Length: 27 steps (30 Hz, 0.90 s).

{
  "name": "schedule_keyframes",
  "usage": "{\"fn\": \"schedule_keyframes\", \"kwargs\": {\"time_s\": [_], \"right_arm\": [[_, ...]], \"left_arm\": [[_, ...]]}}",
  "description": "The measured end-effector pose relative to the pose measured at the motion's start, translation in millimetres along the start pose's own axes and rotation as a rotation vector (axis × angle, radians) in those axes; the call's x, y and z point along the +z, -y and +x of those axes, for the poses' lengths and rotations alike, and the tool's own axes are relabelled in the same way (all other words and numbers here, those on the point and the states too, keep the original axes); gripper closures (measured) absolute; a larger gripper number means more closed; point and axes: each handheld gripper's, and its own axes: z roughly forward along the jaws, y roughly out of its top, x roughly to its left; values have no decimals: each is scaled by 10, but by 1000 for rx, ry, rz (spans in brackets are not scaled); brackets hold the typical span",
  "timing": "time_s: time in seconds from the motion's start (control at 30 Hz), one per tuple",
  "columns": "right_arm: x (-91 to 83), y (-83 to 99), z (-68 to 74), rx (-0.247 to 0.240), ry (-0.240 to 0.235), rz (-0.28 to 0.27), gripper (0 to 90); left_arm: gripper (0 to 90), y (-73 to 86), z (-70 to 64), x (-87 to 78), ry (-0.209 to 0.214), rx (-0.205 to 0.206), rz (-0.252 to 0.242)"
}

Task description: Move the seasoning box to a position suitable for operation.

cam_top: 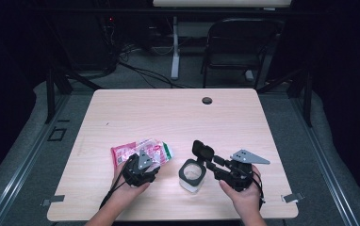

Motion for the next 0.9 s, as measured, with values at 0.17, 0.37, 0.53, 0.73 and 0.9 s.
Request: {"fn": "schedule_keyframes", "kwargs": {"time_s": [0.17, 0.37, 0.53, 0.73, 0.9], "right_arm": [[-79, 11, 35, -17, 0, -16, 600], [-199, 22, 79, -37, -3, -48, 598], [-260, 35, 86, -34, -1, -61, 599], [-290, 42, 109, -31, -8, -66, 599], [-309, 35, 125, -39, -11, -75, 599]], "left_arm": [[570, -51, -34, 29, 8, 18, -9], [527, -107, -71, 105, -6, 22, -20], [475, -133, -89, 166, -47, 24, -24], [515, -140, -70, 182, -40, 28, -18], [601, -140, -58, 156, -27, 27, -39]]}}
